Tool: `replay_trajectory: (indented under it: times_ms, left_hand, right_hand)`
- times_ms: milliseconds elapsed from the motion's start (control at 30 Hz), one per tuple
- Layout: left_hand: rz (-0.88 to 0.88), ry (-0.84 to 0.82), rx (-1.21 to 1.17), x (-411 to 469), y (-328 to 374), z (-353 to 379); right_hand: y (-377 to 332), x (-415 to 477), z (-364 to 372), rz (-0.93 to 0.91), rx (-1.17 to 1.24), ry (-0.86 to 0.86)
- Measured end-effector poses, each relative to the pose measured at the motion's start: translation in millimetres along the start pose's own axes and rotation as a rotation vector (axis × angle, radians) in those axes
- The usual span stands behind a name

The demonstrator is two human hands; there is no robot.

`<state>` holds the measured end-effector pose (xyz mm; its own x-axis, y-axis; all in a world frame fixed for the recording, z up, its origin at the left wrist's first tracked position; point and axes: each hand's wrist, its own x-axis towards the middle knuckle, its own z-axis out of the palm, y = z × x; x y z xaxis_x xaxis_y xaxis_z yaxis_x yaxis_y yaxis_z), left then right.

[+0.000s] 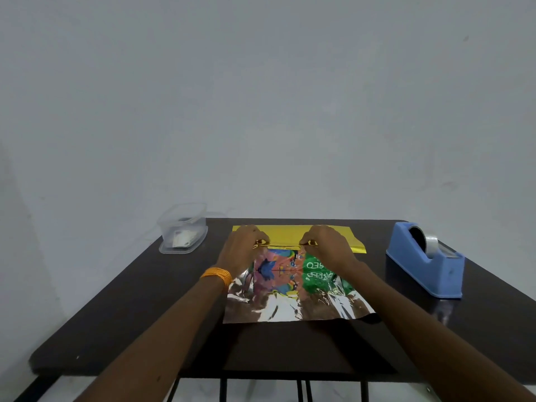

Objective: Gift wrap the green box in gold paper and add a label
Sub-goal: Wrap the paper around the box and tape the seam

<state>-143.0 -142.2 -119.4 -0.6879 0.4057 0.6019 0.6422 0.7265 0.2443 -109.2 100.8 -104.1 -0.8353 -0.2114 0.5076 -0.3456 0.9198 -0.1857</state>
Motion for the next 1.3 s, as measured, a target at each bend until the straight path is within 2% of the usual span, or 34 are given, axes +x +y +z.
replay_trajectory:
  times_ms: [100, 233, 433, 500, 600, 700, 833, 1033, 1300]
  left_hand:
    - [-0.023, -0.008, -0.013, -9.5, -24.0, -23.9]
    - [-0.153, 0.043, 0.080, -15.4, -37.1, -38.0]
    - [-0.207, 0.324, 0.125, -15.1, -23.2, -37.4]
    - [-0.199, 0.350, 0.105, -11.3, -10.9, -30.8]
    - [-0.098, 0.276, 0.034, -5.8, 12.2, -16.3]
    - [0.003, 0.145, 0.072, 4.0, 24.6, 2.6]
    - [-0.001, -0.028, 0.092, 10.1, 20.3, 16.3]
    - [-0.054, 0.019, 0.091, 9.8, 20.8, 20.0]
    - [-0.087, 0.003, 0.150, 7.9, 28.9, 25.3]
  right_hand:
    - [1.8, 0.5, -0.6, -0.005, 0.017, -0.002]
    - [1.9, 0.8, -0.5, -0.005, 0.014, 0.000]
    - [2.1, -0.3, -0.1, 0.005, 0.020, 0.002]
    - [1.9, -0.9, 0.0, 0.007, 0.017, 0.001]
    - [2.2, -1.2, 0.2, 0.008, 0.019, 0.012]
    - [2.6, -1.5, -0.2, -0.001, 0.012, 0.015]
    - [3.7, -0.3, -1.1, -0.007, 0.018, -0.001]
    - [8.8, 3.2, -7.5, -0.007, 0.071, -0.037]
    - [13.3, 5.7, -6.0, -0.019, 0.001, -0.045]
